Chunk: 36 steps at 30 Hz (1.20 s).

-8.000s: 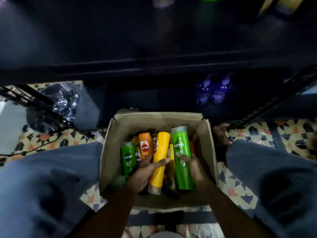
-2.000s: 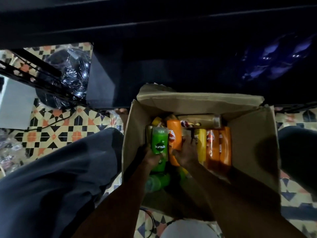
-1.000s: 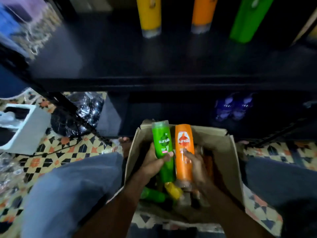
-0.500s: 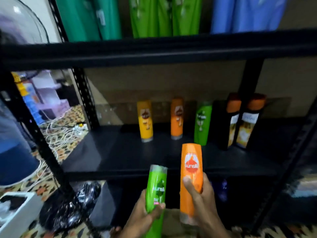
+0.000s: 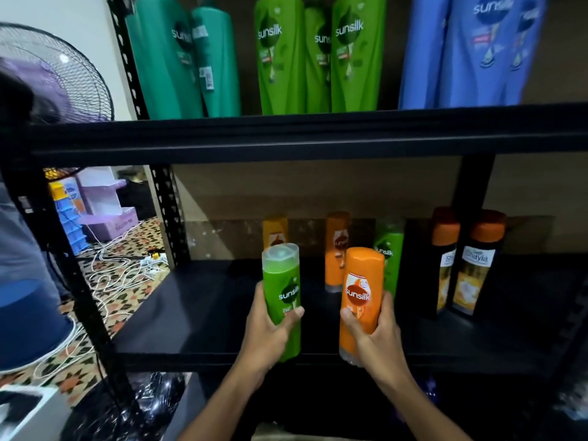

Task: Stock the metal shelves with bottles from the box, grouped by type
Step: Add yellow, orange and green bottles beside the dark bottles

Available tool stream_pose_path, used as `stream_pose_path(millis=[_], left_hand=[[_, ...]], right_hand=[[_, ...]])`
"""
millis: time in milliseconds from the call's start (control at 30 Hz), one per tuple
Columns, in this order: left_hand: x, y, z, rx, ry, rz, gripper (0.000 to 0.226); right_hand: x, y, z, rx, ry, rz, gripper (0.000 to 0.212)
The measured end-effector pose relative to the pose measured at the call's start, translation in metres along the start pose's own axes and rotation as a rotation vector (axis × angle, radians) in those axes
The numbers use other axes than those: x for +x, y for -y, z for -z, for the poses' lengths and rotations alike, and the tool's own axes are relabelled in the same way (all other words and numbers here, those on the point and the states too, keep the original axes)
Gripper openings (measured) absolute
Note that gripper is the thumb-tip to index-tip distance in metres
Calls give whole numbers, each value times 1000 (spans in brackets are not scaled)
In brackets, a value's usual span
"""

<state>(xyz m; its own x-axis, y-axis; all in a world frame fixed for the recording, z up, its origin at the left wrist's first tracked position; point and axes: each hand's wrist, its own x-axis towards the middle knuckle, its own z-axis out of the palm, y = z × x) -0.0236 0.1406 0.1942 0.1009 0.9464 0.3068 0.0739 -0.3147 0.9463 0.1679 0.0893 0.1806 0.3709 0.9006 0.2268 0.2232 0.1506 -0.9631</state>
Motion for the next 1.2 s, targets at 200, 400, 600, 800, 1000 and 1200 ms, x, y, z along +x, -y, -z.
stream_pose_path(millis=[200, 400, 600, 800, 1000, 1200], left_hand=[[21, 16, -3, 1, -26, 6, 58], [16, 38, -10, 18, -47, -2, 54], [7, 55, -26, 20, -219, -42, 51], [13, 62, -25, 40, -239, -53, 54], [14, 68, -27, 34, -260, -78, 54], [13, 69, -28, 24, -257, -92, 53]], right_hand=[[31, -14, -22, 9, 21, 13, 78], [43, -43, -35, 17, 35, -31, 74], [80, -63, -47, -123, 12, -53, 63], [108, -69, -48, -367, -55, -84, 58], [114, -79, -53, -523, -66, -57, 62], [119, -76, -57, -684, -107, -74, 67]])
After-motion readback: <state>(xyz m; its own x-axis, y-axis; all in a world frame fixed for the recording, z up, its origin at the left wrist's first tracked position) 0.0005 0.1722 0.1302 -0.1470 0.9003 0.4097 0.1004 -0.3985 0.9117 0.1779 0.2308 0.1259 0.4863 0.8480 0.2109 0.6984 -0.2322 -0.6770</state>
